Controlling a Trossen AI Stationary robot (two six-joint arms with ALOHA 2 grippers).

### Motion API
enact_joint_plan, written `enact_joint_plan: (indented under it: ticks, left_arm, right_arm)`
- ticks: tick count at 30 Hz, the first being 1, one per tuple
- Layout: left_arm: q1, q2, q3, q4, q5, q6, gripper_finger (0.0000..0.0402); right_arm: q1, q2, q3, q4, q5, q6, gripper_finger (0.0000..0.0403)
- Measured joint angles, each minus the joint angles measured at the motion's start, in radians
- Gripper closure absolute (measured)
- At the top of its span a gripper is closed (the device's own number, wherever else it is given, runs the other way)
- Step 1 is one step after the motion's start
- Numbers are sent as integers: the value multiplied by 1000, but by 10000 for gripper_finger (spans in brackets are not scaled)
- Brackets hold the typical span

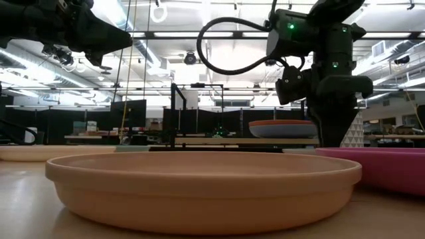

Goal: Place and stack plates onto a shelf
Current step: Put the gray plate on the shelf

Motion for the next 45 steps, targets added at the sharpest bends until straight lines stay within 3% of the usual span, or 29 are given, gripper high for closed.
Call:
enact_joint_plan:
  ticks: [6, 12, 19, 24, 29, 37, 45]
  left_arm:
    - [0, 0, 0, 0, 0, 5, 301]
    - [0, 0, 0, 0, 0, 24, 301]
    - [0, 0, 0, 0, 0, 24, 301]
    - [0, 0, 0, 0, 0, 24, 301]
    - [0, 0, 0, -2, 0, 24, 301]
    - [0, 0, -1, 8, 0, 24, 301]
    - [0, 0, -1, 47, -2, 26, 301]
  right_arm:
    - [-1, 0, 3, 7, -28, -90, 389]
    - [-1, 0, 35, 10, -39, -264, 390]
    - [22, 0, 124, 3, -82, -592, 390]
    - [45, 0, 194, 3, -17, -820, 390]
    - [51, 0, 250, 1, 115, -954, 390]
    - [-79, 0, 276, 73, 171, -1004, 390]
    - [-239, 113, 381, 93, 109, -1062, 390]
